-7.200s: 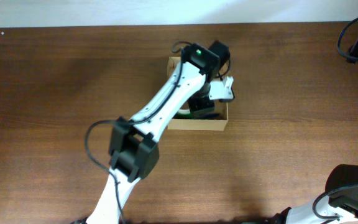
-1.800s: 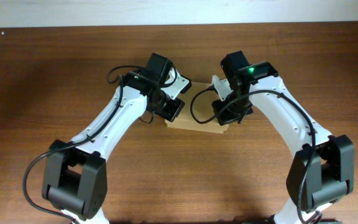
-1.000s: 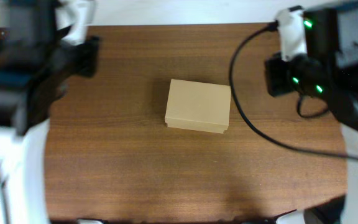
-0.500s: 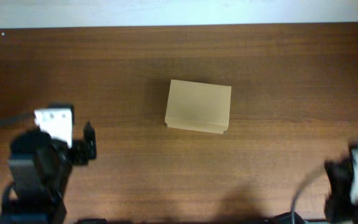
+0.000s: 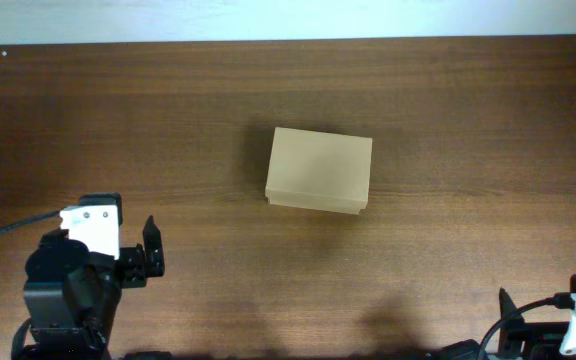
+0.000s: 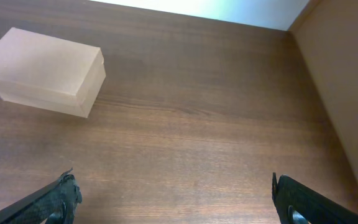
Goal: Pack container
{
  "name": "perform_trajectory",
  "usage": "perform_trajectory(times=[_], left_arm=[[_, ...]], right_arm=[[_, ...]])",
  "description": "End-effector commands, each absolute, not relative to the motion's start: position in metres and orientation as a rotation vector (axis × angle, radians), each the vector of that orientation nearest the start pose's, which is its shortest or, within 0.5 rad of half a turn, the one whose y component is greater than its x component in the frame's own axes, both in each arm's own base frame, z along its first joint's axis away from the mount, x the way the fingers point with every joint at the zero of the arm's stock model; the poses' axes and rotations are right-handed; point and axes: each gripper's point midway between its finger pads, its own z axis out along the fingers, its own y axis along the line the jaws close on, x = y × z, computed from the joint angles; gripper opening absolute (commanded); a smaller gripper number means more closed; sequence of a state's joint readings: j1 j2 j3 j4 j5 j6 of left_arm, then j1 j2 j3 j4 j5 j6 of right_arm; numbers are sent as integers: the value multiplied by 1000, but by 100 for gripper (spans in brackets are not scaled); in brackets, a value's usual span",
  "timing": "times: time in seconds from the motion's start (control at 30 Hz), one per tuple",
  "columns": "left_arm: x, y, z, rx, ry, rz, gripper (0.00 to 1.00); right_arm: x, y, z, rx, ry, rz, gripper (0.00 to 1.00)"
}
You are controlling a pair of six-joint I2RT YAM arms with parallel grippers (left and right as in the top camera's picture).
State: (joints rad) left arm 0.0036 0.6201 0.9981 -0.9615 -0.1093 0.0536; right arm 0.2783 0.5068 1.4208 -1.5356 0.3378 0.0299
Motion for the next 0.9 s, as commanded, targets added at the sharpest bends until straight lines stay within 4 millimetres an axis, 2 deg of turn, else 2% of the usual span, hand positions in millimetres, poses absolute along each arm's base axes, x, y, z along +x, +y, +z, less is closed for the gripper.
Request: perform_trajectory(times=[0.0, 0.63, 0.77, 0.87], left_arm=[[215, 21, 274, -34, 2168, 150, 100], [215, 21, 274, -34, 2168, 149, 100], [215, 21, 274, -34, 2168, 150, 100], [215, 21, 274, -34, 2168, 149, 99]], right_arm=[[95, -38, 336, -39, 2144, -222, 99], [95, -41, 337, -29, 2136, -251, 99], [100, -33, 341, 50, 2104, -189, 99], [111, -19, 346, 97, 2026, -86, 99]])
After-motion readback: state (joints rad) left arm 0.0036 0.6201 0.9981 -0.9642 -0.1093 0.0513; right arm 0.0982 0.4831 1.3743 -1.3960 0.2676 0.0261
